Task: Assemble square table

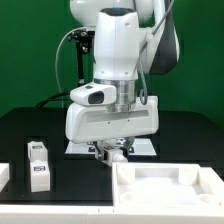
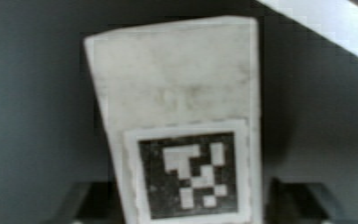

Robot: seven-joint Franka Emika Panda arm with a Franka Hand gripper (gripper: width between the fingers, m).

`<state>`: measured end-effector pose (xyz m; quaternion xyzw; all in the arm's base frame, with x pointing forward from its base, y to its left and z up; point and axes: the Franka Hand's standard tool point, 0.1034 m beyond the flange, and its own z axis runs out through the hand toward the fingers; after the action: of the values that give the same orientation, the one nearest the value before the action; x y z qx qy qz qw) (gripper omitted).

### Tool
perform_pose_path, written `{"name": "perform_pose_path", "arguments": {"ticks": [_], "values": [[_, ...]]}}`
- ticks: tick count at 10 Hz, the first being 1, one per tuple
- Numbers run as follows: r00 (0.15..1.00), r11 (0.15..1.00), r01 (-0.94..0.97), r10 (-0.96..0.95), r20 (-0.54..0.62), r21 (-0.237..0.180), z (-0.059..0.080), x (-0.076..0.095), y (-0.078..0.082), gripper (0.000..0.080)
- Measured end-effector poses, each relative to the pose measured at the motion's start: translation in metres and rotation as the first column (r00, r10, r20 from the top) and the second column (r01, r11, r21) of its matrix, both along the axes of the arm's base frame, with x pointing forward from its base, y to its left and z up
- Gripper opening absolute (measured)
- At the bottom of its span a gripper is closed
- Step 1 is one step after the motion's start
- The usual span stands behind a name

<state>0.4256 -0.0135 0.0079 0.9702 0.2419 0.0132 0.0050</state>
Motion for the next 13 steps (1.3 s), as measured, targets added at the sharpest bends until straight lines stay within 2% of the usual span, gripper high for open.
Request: {"name": "perform_pose_path", "arguments": {"ticks": [1,2,4,5,6,9,10,11,13], "values": [[0.996,0.996,-0.094,0.094,-0.001,-0.005,0.0,0.0,0.0,0.0284],[0.985,0.985,-0.17,0.17,-0.002,-0.008,0.002,0.001,0.003,0.0284],[0.906,0.906,-0.423,0.424,0.013,-0.029,0.017,0.007,0.016,0.0284],[0.825,0.825,-0.563,0.565,0.018,-0.047,0.022,0.01,0.013,0.0284],[0.78,0.779,-0.624,0.626,0.02,-0.057,0.022,0.011,0.007,0.0284],[0.689,0.688,-0.723,0.724,0.005,-0.063,0.021,0.01,0.007,0.0284],[0.584,0.583,-0.809,0.812,-0.002,-0.074,0.022,0.009,0.008,0.0284],[0.445,0.442,-0.892,0.896,-0.009,-0.091,0.023,0.007,0.011,0.0284],[0.203,0.199,-0.974,0.979,-0.027,-0.106,0.022,-0.002,0.012,0.0284]]}}
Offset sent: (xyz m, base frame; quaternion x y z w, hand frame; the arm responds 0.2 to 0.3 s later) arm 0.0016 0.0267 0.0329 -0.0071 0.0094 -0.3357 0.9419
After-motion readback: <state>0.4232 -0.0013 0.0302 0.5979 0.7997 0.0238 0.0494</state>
